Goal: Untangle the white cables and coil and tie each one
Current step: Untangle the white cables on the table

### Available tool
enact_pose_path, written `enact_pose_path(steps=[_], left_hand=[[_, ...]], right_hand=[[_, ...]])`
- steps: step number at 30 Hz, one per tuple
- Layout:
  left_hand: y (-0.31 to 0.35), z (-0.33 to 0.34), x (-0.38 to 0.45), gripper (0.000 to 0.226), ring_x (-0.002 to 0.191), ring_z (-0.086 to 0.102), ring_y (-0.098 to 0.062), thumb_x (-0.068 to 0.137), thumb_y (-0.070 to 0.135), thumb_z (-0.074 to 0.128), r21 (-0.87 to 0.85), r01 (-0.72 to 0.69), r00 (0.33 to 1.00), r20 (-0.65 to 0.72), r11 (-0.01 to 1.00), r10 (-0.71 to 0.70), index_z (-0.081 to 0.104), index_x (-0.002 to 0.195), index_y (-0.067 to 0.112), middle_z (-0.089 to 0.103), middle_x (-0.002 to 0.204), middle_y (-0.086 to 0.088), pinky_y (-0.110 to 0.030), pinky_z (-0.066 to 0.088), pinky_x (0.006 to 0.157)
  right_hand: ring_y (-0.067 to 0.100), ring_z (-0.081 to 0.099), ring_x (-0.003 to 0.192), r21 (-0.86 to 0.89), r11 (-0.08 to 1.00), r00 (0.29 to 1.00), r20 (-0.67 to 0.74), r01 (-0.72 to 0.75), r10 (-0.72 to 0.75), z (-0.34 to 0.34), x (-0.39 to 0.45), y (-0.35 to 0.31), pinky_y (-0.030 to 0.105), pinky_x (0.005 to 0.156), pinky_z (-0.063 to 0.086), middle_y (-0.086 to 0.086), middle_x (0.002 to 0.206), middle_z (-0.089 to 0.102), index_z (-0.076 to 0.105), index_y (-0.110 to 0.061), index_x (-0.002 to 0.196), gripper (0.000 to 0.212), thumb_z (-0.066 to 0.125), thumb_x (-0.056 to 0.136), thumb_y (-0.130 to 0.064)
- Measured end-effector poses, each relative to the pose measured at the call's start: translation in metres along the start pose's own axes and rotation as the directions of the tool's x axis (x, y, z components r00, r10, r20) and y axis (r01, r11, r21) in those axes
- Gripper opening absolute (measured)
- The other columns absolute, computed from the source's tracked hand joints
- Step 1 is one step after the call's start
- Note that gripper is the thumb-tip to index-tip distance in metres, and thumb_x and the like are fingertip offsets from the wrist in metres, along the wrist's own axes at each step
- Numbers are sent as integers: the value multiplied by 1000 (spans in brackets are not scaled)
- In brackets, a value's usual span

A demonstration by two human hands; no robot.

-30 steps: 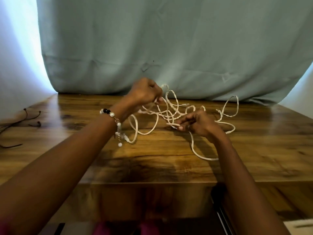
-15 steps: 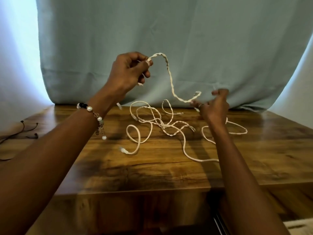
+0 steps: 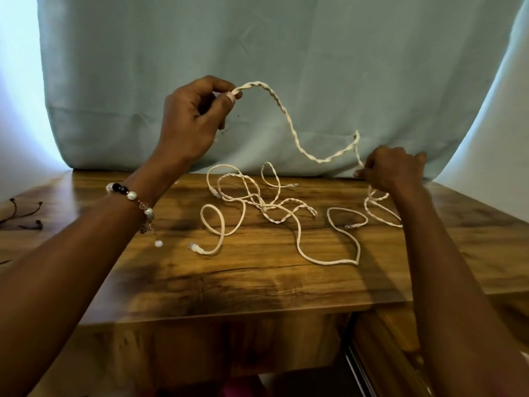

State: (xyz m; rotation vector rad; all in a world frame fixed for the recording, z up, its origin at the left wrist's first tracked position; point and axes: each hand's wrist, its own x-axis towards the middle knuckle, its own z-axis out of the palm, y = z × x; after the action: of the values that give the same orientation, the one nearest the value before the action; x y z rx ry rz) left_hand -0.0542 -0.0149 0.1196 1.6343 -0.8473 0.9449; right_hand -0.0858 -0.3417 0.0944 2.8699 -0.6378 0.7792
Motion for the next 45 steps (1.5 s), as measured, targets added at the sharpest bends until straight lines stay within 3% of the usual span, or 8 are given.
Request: enact_pose_path(steps=[5, 8, 12, 23, 30, 37, 42, 45], left_hand=[[12, 2, -6, 21, 50, 54, -5, 93, 29, 60, 154, -37, 992, 127, 987, 18, 72, 98, 12, 61, 63, 9, -16, 43, 53], [9, 2, -10, 21, 45, 52, -4, 92, 29, 62, 225, 56, 982, 162, 973, -94, 74, 95, 12, 62, 60, 3, -12, 39, 51], [0, -10, -17, 20, 44, 49, -5, 91, 29, 62, 175, 202, 964, 140, 964, -227, 75, 91, 13, 61, 56, 1, -20, 40, 51], [-22, -24, -32, 20, 42, 38, -5, 93, 26, 60, -36, 502, 863, 87, 864, -498, 73, 86, 12, 51, 43, 7, -16, 31, 41], [-20, -28, -40, 24, 50, 41, -5, 95, 30, 57, -62, 572, 815, 158, 818, -558, 73, 98, 13, 54, 60, 0, -21, 33, 49], [7, -19, -36, 15, 50, 45, -6, 93, 22, 60, -42, 484, 858, 221, 874, -464, 74, 92, 15, 59, 54, 8, -22, 35, 49], [18, 10, -40, 14, 43, 46, 3, 90, 25, 65, 157, 392, 872, 250, 906, -420, 75, 93, 16, 65, 60, 6, -19, 36, 49], [20, 14, -43, 12, 42, 48, 2, 90, 22, 66, 112, 416, 860, 272, 902, -431, 74, 89, 14, 64, 57, 4, -16, 36, 47]], right_hand=[[19, 67, 56, 193, 966, 830, 501, 169, -245, -37, -31, -9, 33, 77, 48, 6, 58, 70, 72, -12, 78, 27, 77, 76, -39], [23, 61, 55, 600, 776, 618, 540, 194, -571, -23, -41, -31, 26, 52, 50, 14, 70, 72, 75, -8, 87, 7, 71, 84, -12], [19, 63, 64, 613, 760, 470, 616, 218, -632, 22, -48, -68, 22, 47, 47, 15, 90, 74, 73, -11, 99, 16, 72, 84, -13], [22, 66, 96, 641, 731, 794, 307, 235, -524, 107, -18, -134, 33, 80, 51, 6, 101, 71, 66, -18, 115, 37, 70, 81, -4], [11, 57, 58, 921, 387, 992, 78, -34, -97, 97, -13, -111, 19, 49, 46, 14, 85, 69, 66, -6, 89, 37, 41, 86, 21], [35, 59, 104, 512, 857, 998, -38, 57, -44, 20, -32, -64, 43, 92, 46, 16, 99, 69, 72, -12, 97, 20, 60, 92, -27], [10, 64, 104, 936, 274, 888, -76, 220, -453, -22, -52, -101, 32, 96, 51, 1, 108, 69, 66, -14, 115, 26, 65, 90, -18], [19, 68, 92, 928, 241, 790, -85, 285, -607, -17, -64, -124, 31, 83, 56, 11, 100, 70, 65, -11, 115, 31, 70, 84, -9]])
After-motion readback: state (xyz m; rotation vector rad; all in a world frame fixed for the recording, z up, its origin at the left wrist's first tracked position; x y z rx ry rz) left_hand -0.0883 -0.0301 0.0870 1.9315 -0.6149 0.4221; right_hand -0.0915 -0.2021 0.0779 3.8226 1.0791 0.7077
